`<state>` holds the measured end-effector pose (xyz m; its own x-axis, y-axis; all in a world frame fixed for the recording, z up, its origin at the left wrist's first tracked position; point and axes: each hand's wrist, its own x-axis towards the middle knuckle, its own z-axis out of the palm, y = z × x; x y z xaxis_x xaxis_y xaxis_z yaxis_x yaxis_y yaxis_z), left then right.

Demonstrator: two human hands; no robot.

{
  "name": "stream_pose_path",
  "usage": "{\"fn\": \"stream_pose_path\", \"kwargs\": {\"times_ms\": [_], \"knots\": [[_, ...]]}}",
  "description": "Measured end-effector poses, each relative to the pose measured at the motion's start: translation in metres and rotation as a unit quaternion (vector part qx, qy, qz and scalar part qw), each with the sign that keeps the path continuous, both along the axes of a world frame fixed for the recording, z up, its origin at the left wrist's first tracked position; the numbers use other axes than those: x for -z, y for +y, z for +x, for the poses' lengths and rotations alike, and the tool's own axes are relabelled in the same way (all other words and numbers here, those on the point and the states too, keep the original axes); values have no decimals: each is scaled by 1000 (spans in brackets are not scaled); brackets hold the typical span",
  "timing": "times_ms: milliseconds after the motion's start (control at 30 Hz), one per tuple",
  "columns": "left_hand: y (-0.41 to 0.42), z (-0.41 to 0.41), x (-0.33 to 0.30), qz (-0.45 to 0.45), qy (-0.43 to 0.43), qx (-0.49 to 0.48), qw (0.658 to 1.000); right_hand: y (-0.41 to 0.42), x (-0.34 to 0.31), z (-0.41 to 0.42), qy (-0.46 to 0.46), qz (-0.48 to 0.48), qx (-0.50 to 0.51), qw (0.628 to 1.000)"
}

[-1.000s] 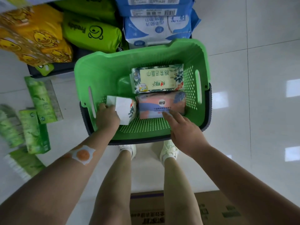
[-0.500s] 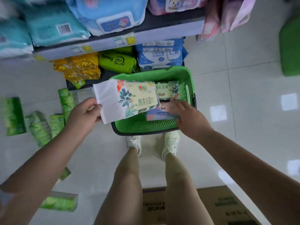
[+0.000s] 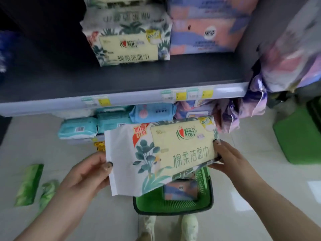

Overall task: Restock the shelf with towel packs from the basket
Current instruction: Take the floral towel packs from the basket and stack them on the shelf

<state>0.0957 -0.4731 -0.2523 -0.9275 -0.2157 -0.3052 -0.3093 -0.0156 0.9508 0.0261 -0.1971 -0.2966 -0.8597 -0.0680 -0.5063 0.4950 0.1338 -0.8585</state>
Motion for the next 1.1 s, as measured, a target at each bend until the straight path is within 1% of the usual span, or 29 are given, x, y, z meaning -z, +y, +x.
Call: {"fn": "stream_pose_path", "kwargs": {"times_ms": [67,133,200,267,333,367,400,467,533,567,600,667,800,867,933,1033,1100], "knots": [[-10,-7,-11,-55,38,5,998,-5,-20,-5,44,-20,-9,999],[-17,-21,-20,-136,87,3,987,-14,-39,-14,104,-43,-24,993],[-18,-38,-34,-170,106,-41,979,-24,-54,-27,166,-51,-55,983],[-23,-56,-43,-221,137,-69,963,-38,-66,-45,206,-50,-60,975],[-32,-74,-51,-288,173,-76,939,-53,-79,-67,220,-77,-40,972],[-36,-84,-56,-292,180,-91,935,-60,-83,-79,229,-81,-29,970],[-40,-93,-59,-277,181,-111,937,-68,-88,-90,242,-71,-27,967],[-46,-117,-67,-230,183,-139,946,-85,-96,-110,272,-39,-32,961],[-52,-142,-73,-176,197,-151,953,-101,-104,-130,294,-30,-36,955],[-54,-155,-75,-167,199,-148,954,-107,-106,-141,307,-28,-33,951],[-56,-168,-77,-168,198,-143,955,-113,-109,-151,321,-24,-28,946],[-58,-191,-78,-180,203,-122,955,-124,-113,-174,346,14,-15,938],[-65,-231,-74,-189,215,-68,956,-134,-113,-212,363,80,22,928],[-70,-248,-71,-196,214,-51,956,-137,-113,-226,366,138,24,920],[-73,-259,-66,-202,194,-44,959,-139,-109,-236,364,191,14,911],[-74,-266,-54,-205,172,-56,962,-144,-100,-242,353,222,-2,909],[-73,-268,-48,-209,168,-69,961,-146,-92,-244,344,243,4,907]]}}
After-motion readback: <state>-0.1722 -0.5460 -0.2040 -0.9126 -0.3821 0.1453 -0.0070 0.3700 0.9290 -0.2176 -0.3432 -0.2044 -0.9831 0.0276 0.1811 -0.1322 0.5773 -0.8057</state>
